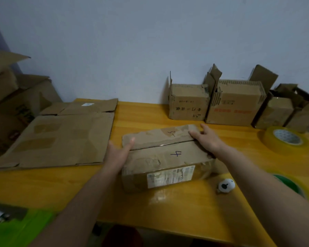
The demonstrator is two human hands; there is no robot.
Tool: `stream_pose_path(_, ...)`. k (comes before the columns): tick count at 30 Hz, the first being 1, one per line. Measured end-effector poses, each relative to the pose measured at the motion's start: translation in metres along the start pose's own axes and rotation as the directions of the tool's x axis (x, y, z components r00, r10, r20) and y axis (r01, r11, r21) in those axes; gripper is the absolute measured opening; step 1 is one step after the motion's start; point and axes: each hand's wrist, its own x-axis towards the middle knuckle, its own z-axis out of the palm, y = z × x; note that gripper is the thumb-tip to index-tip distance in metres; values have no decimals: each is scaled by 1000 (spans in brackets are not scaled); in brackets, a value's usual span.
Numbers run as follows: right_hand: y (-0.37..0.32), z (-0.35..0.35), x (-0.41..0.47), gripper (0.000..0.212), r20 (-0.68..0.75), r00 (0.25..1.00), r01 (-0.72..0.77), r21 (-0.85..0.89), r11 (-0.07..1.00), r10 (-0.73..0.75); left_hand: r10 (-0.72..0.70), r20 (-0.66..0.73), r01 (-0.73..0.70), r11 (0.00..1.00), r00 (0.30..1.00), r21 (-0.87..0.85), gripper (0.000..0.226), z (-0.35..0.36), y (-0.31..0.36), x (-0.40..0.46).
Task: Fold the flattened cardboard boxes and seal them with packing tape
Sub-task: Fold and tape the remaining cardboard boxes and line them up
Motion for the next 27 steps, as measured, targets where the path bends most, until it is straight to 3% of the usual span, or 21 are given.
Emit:
stream_pose_path(2,-6,-2,-9,60,25,999,30,56,998,-31,-11,2,11,1000,1000,2,82,-4,6,-4)
stream_pose_path(4,-15,-8,-17,53,2,993,116,177,977,-118,71,5,-70,996,997,-48,66,-9,19,-6)
stream_pose_path(9,-32,-28,-29,42,-337,914,322,257,911,-228,320,-156,-341,930,934,-135,80,-23,60,-14)
stream_pose_path(11,-24,-24,-36,39,-379,896,334,233,913,-231,381,-181,-399,914,907,-73,66,-17,57,-25)
stream_pose_path(14,1,-6,-48,37,-390,909,243,214,946,-145,381,-191,-349,920,905,179,59,-2,35,-35)
stream_pose_path(16,18,5,-53,42,-376,922,166,167,972,-93,355,-184,-302,916,916,262,54,4,20,-38)
stream_pose_path(19,36,6,-54,46,-262,964,62,90,994,-36,298,-151,-247,925,942,289,57,3,7,-41)
stream_pose_path(22,41,-3,-59,42,-166,986,58,179,982,-28,260,-132,-219,939,957,264,69,-1,1,-38)
stream_pose_path(25,38,-8,-60,52,-328,943,91,416,905,56,271,-212,-234,954,939,186,77,-2,2,-33)
stream_pose_path(27,33,-10,-58,47,-418,904,120,449,885,90,273,-261,-247,960,926,129,74,-1,6,-31)
